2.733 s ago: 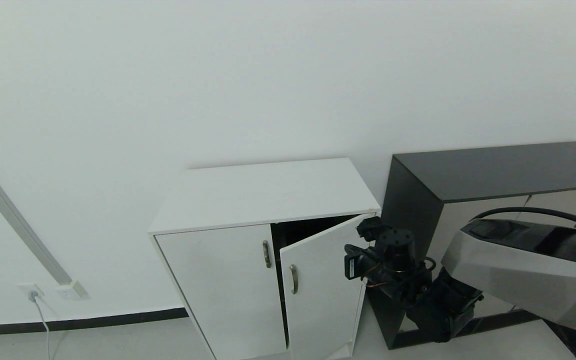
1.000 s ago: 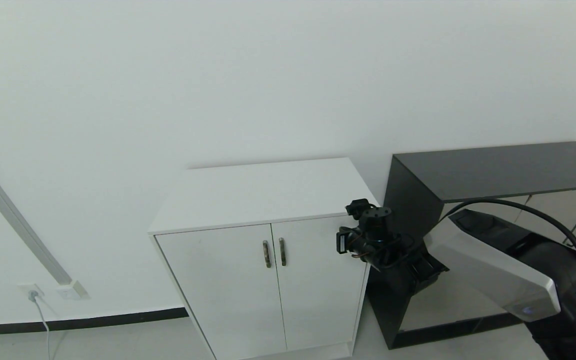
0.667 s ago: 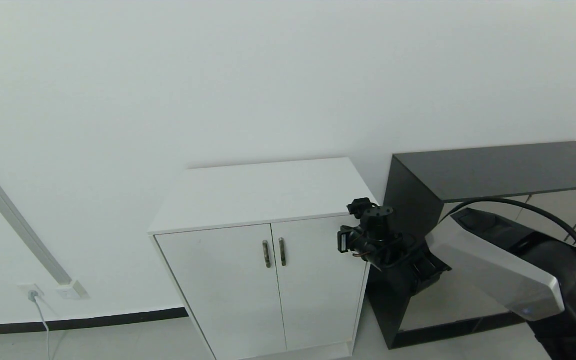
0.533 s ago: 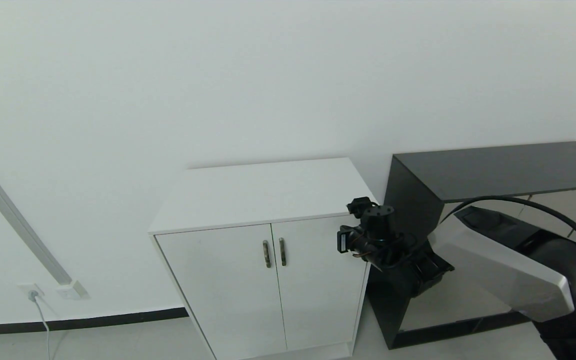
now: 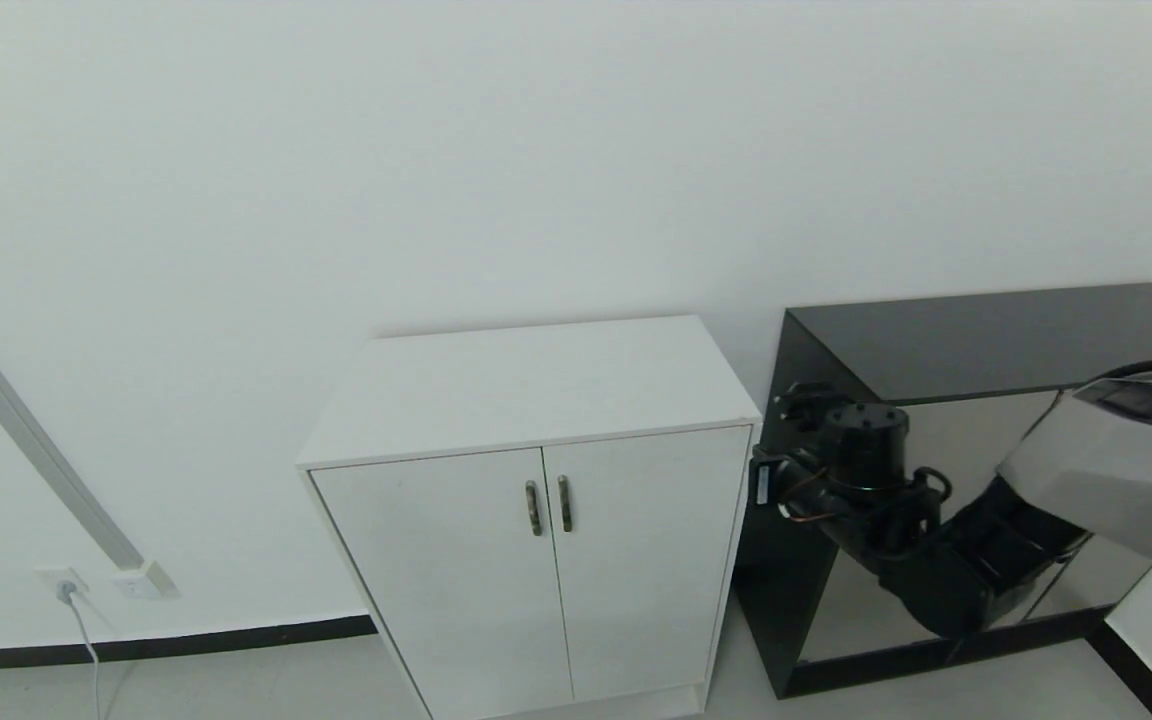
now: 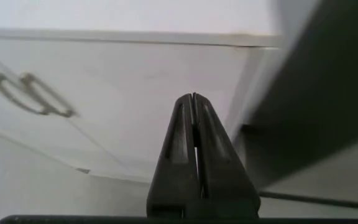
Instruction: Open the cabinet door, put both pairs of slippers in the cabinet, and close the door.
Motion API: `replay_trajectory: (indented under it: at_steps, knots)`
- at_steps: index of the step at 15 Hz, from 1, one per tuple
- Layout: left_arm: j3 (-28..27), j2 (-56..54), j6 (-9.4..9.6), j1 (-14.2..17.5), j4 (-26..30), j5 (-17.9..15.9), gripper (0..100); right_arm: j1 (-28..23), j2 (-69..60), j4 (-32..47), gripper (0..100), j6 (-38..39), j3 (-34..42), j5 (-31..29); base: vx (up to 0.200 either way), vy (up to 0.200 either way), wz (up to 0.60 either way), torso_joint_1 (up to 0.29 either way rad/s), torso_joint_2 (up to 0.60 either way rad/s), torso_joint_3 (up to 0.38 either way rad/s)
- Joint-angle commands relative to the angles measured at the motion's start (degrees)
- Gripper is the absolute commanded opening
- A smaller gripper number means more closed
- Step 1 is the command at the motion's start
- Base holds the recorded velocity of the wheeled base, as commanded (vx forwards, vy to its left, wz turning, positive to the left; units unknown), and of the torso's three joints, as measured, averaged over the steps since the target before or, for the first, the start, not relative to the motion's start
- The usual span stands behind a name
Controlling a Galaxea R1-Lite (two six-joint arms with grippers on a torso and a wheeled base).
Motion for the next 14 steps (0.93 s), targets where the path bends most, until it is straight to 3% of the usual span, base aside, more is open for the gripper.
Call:
replay_trajectory:
  at_steps: [1,7,8,10,14]
  knots:
    - [0.0,0.1,-0.01,0.0,0.0,0.0,0,-4.5,-10.4,-2.6,0,-0.7,10.4,-0.5,0.000,0.000,0.00,0.000,0.00,0.000]
    - [0.0,0.1,-0.01,0.0,0.0,0.0,0,-13.7,-29.4,-5.1,0,-5.9,30.9,-3.0,0.000,0.000,0.00,0.000,0.00,0.000]
    - [0.0,0.1,-0.01,0.0,0.0,0.0,0,-13.7,-29.7,-5.1,0,-5.9,31.4,-3.2,0.000,0.000,0.00,0.000,0.00,0.000]
    - [0.0,0.1,-0.01,0.0,0.0,0.0,0,-15.4,-36.3,-5.1,0,-5.9,40.2,-8.1,0.000,0.000,0.00,0.000,0.00,0.000]
    - [0.0,0.1,-0.01,0.0,0.0,0.0,0,-19.3,-46.9,-4.9,0,-5.9,49.7,-7.6,0.000,0.000,0.00,0.000,0.00,0.000]
